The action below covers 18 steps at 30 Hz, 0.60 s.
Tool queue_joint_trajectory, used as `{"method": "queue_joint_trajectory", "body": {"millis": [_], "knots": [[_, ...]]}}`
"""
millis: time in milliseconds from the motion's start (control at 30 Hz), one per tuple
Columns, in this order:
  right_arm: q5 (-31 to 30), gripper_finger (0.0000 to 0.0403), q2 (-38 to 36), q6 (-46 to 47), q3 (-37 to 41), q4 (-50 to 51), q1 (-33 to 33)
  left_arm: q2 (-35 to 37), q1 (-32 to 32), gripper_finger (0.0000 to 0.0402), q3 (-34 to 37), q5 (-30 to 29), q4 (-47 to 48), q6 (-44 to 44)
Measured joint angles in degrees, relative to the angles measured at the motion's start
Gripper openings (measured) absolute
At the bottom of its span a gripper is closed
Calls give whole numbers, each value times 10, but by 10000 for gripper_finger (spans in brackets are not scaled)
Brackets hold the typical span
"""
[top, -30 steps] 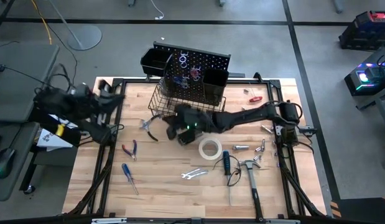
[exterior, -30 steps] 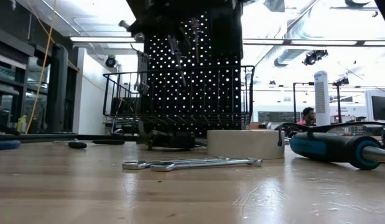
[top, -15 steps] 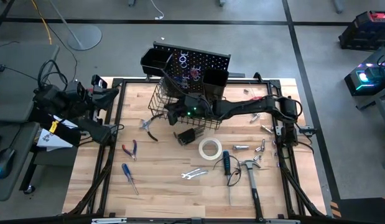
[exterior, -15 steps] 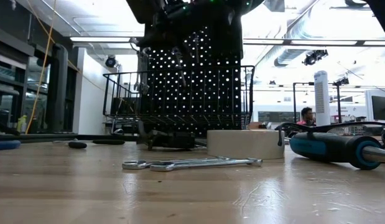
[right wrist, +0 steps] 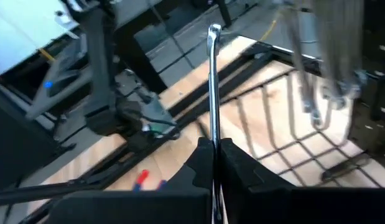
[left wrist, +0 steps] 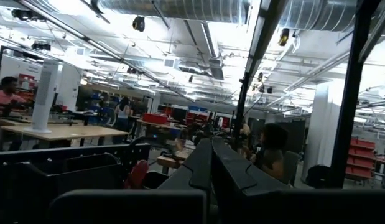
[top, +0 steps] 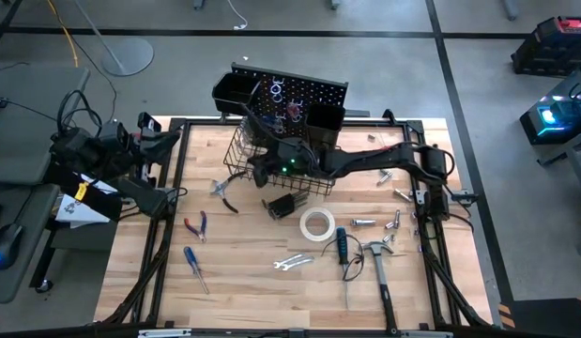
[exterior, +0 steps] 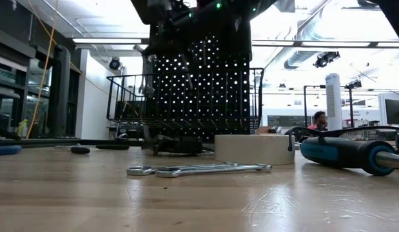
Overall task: Hang tools onto peg board
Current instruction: Hang the wrench on the peg board
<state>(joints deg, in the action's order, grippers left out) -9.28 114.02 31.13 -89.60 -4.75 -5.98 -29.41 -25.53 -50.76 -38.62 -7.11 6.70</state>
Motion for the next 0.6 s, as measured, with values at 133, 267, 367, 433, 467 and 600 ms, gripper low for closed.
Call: {"method": "queue_joint_trajectory", "body": {"millis": [133, 267, 367, 433, 467, 600], "knots": [[-5, 0, 10, 6, 0, -1, -8, 0, 0, 0, 0, -1, 2, 0], [-39, 0, 12, 8, -1, -2, -10, 0, 0, 0, 0, -3, 4, 0], [-80, 0, 11, -14, -1, -2, -14, 0, 0, 0, 0, -10, 5, 0], [-92, 0, 11, -22, -1, -2, -16, 0, 0, 0, 0, -12, 5, 0], [-94, 0, 11, -23, -1, -2, -17, 0, 0, 0, 0, -14, 5, 3], [-101, 12, 11, -62, -1, -1, -20, 0, 0, 0, 0, -17, 5, 10]]}}
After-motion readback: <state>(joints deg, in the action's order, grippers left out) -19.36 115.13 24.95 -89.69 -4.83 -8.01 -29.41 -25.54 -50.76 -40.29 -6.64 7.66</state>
